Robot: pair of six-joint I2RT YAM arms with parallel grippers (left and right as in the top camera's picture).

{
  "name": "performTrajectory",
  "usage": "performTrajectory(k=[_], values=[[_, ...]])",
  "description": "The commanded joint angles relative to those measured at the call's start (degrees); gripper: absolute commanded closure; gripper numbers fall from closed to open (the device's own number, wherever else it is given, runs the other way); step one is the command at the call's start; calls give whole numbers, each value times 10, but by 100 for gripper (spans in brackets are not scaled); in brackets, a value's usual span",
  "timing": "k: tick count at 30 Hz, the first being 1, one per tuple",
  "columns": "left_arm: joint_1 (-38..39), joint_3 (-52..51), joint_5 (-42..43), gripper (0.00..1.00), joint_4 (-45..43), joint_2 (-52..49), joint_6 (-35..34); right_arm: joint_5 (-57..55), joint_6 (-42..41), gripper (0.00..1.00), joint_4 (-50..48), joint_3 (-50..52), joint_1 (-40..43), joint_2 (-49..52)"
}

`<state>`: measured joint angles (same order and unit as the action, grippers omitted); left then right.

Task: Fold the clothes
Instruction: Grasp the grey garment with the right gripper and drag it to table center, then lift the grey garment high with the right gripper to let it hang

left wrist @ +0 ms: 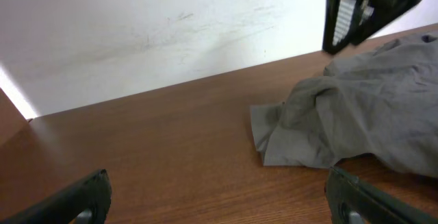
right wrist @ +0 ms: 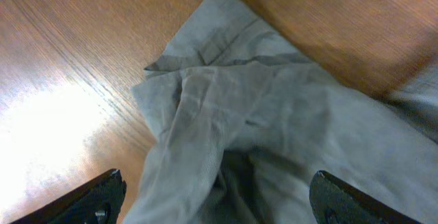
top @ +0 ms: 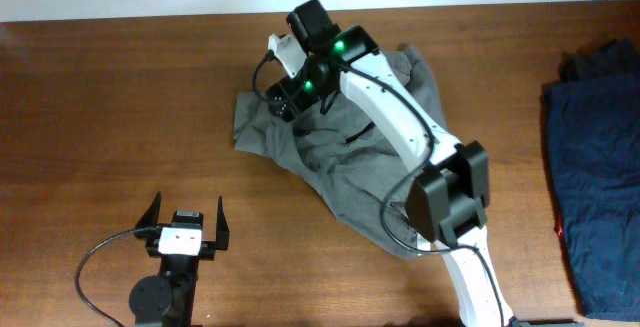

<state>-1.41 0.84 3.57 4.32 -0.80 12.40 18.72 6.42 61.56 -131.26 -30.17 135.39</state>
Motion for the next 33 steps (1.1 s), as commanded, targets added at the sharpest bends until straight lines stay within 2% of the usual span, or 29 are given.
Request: performTrajectory(k=[1,6,8,10,14,22,33], values=[[2,-3,-4,1,1,4,-3,66,28,9,-12,6,-2,40],[2,-3,-4,1,1,4,-3,96,26,9,-11,6,-2,66],[2,-3,-4,1,1,4,-3,96,26,19,-12,6,-2,71],[2,-3,-4,1,1,4,-3,97,26,46,-14,6,-3,71],[2,-3,-4,1,1,4,-3,96,23,95,-16,3,-6,70],[2,-3,-4,1,1,4,-3,88,6,96,4,-76,-5,26],[2,-3,-4,1,1,4,-3,69,0,96,134,-254,-27,-48]])
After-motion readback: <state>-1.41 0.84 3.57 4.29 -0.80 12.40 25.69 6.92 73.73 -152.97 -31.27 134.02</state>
